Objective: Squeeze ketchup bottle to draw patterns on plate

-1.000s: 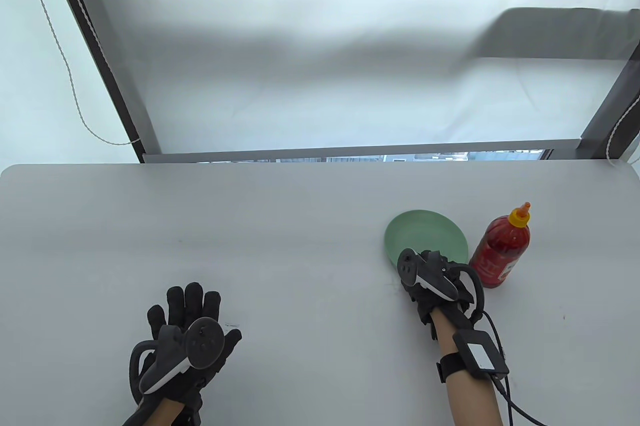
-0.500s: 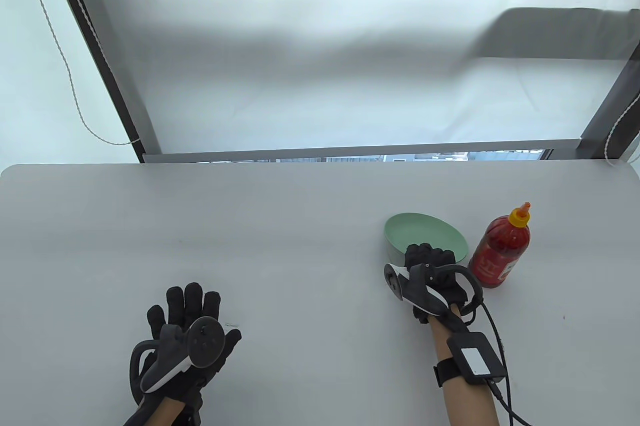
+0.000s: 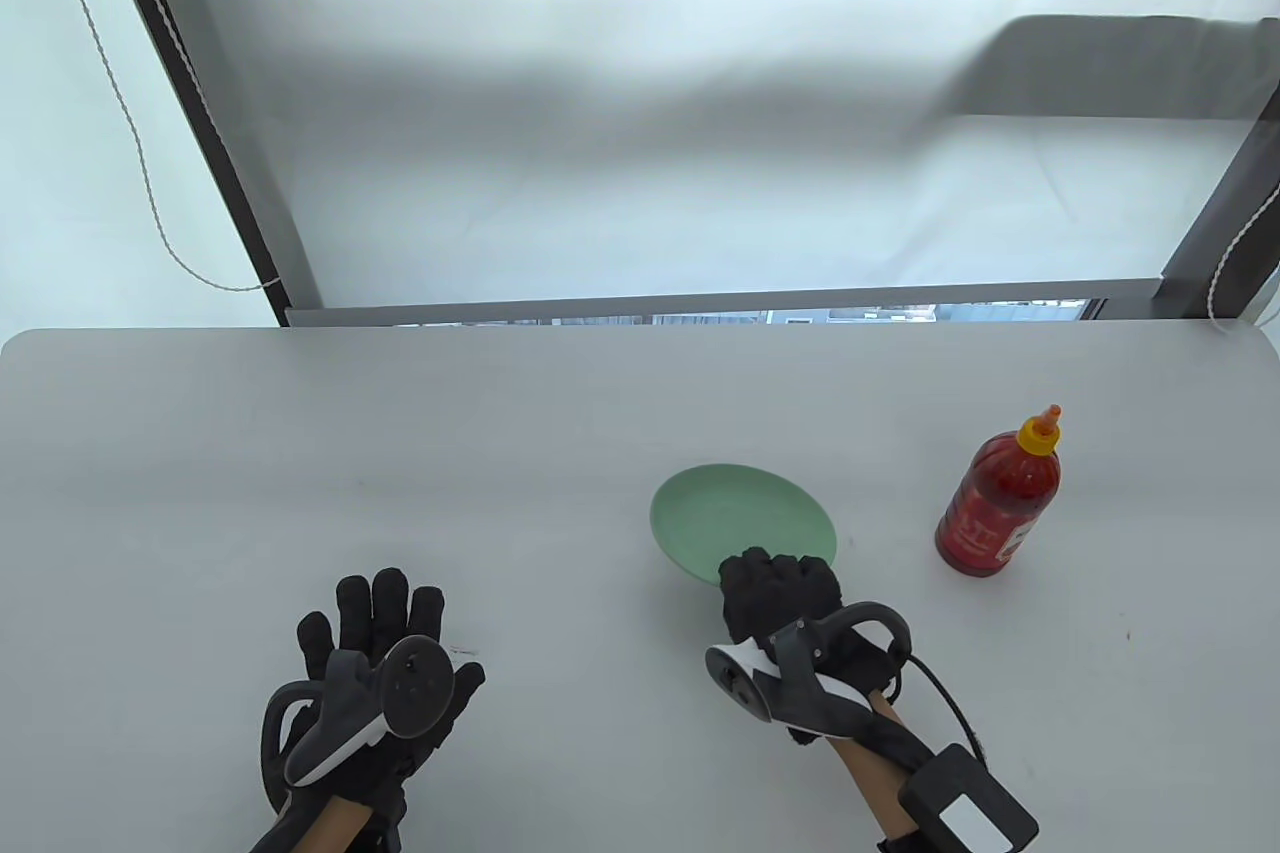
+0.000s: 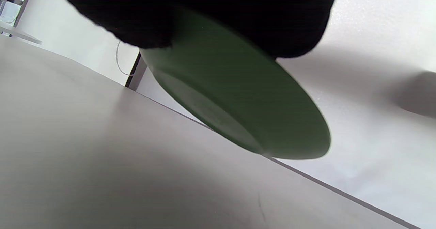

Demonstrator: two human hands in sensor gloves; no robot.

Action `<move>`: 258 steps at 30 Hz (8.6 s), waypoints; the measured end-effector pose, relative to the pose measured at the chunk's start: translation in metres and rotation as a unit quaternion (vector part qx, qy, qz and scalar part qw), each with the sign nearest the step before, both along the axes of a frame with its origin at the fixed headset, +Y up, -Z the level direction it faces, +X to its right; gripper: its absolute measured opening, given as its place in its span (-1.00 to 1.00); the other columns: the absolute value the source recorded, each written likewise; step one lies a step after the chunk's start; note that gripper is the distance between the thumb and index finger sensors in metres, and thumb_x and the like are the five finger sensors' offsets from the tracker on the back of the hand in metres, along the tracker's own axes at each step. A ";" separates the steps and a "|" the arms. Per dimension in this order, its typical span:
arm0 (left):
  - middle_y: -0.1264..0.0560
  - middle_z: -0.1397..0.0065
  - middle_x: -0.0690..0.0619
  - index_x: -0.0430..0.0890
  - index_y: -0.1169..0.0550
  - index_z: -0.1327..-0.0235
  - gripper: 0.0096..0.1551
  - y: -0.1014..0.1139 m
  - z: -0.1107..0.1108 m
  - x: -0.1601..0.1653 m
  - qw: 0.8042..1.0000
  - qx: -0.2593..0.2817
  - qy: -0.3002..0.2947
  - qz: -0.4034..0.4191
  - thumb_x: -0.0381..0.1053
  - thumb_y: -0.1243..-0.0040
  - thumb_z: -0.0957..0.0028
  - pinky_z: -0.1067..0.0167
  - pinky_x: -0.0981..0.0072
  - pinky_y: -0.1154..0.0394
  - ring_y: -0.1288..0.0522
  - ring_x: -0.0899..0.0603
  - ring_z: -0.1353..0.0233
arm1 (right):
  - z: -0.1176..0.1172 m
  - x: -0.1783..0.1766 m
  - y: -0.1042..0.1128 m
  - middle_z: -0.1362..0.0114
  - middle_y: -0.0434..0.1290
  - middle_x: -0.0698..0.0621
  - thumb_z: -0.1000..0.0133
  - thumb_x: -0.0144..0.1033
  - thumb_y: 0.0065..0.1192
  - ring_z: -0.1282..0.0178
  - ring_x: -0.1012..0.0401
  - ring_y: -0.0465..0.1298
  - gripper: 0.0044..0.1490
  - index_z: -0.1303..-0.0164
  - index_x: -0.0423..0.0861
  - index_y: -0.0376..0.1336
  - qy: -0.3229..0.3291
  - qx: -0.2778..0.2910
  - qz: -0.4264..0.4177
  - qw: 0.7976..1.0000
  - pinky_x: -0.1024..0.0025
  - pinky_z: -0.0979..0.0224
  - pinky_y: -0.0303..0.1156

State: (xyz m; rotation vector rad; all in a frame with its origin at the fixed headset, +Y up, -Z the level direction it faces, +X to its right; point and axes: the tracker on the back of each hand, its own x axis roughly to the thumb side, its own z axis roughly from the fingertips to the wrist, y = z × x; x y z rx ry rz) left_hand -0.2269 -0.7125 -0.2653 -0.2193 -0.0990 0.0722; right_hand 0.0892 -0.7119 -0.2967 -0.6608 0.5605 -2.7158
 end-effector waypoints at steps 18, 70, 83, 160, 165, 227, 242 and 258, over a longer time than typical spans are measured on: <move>0.34 -0.75 -0.36 -0.15 0.15 -0.71 0.00 0.000 0.000 0.000 1.000 0.001 -0.001 0.004 0.37 0.24 -0.22 -0.29 -0.55 0.42 0.41 -0.50 -0.62 | 0.016 -0.027 -0.034 -0.39 0.64 -0.15 -0.24 0.01 0.45 -0.32 0.04 0.68 -0.42 -0.40 -0.03 0.42 0.030 -0.126 0.011 0.992 0.06 -0.41 0.55; 0.34 -0.75 -0.36 -0.16 0.14 -0.71 -0.02 -0.007 -0.007 -0.010 0.999 -0.027 0.011 0.029 0.35 0.25 -0.24 -0.29 -0.54 0.44 0.42 -0.49 -0.62 | -0.076 0.263 -0.052 -0.76 0.02 -0.41 -0.01 0.59 0.32 -0.68 -0.36 0.12 0.72 -0.87 -0.36 -0.35 -0.417 -0.126 -0.518 0.736 -0.30 -0.66 0.18; 0.35 -0.75 -0.35 -0.15 0.14 -0.71 -0.03 -0.011 -0.013 -0.016 0.998 -0.039 0.028 0.035 0.34 0.25 -0.24 -0.27 -0.53 0.47 0.44 -0.49 -0.61 | -0.091 0.262 -0.060 -0.78 0.14 -0.34 -0.09 0.25 0.60 -0.73 -0.27 0.25 0.48 -0.81 -0.26 -0.23 -0.376 -0.082 -0.584 0.714 -0.39 -0.69 0.12; -0.53 -0.24 -0.09 -0.13 -0.33 -0.47 -0.46 0.100 -0.045 0.188 0.875 0.105 -0.328 0.340 -0.03 0.04 -0.24 -0.20 -0.21 -0.44 -0.46 -0.30 -0.34 | 0.050 0.137 -0.006 -0.65 0.31 -0.28 -0.01 0.25 0.73 -0.56 -0.23 0.39 0.36 -0.80 -0.07 0.00 0.027 -0.310 -0.497 0.810 -0.38 -0.59 0.30; -0.57 -0.13 -0.03 -0.15 -0.36 -0.37 -0.46 0.097 -0.045 0.190 0.886 0.123 -0.313 0.319 -0.02 0.12 -0.15 -0.15 -0.20 -0.47 -0.51 -0.27 -0.27 | 0.053 0.132 -0.006 -0.59 0.34 -0.28 -0.01 0.31 0.70 -0.52 -0.21 0.41 0.37 -0.79 -0.12 0.02 0.041 -0.328 -0.488 0.808 -0.37 -0.60 0.30; -0.56 -0.27 -0.07 -0.10 -0.38 -0.49 -0.46 0.089 -0.055 0.182 0.859 0.048 -0.302 0.411 -0.01 -0.15 -0.28 -0.15 -0.15 -0.45 -0.48 -0.30 -0.32 | 0.056 0.133 -0.011 -0.65 0.31 -0.33 -0.05 0.24 0.70 -0.56 -0.21 0.44 0.38 -0.76 -0.21 -0.05 0.032 -0.307 -0.497 0.811 -0.34 -0.57 0.36; -0.49 -0.42 -0.13 0.01 -0.19 -0.67 -0.28 0.086 -0.061 0.173 0.841 0.035 -0.310 0.442 0.02 -0.17 -0.28 -0.18 -0.18 -0.42 -0.42 -0.33 -0.40 | 0.055 0.134 -0.011 -0.65 0.31 -0.33 -0.05 0.24 0.70 -0.56 -0.22 0.44 0.39 -0.76 -0.21 -0.05 0.030 -0.310 -0.499 0.809 -0.34 -0.57 0.35; -0.48 -0.43 -0.13 -0.06 -0.26 -0.63 -0.27 0.082 -0.061 0.173 0.848 0.041 -0.299 0.436 0.14 -0.18 -0.25 -0.20 -0.19 -0.40 -0.39 -0.34 -0.42 | 0.055 0.133 -0.011 -0.65 0.30 -0.33 -0.05 0.24 0.70 -0.57 -0.22 0.43 0.39 -0.76 -0.22 -0.05 0.031 -0.311 -0.498 0.809 -0.34 -0.58 0.34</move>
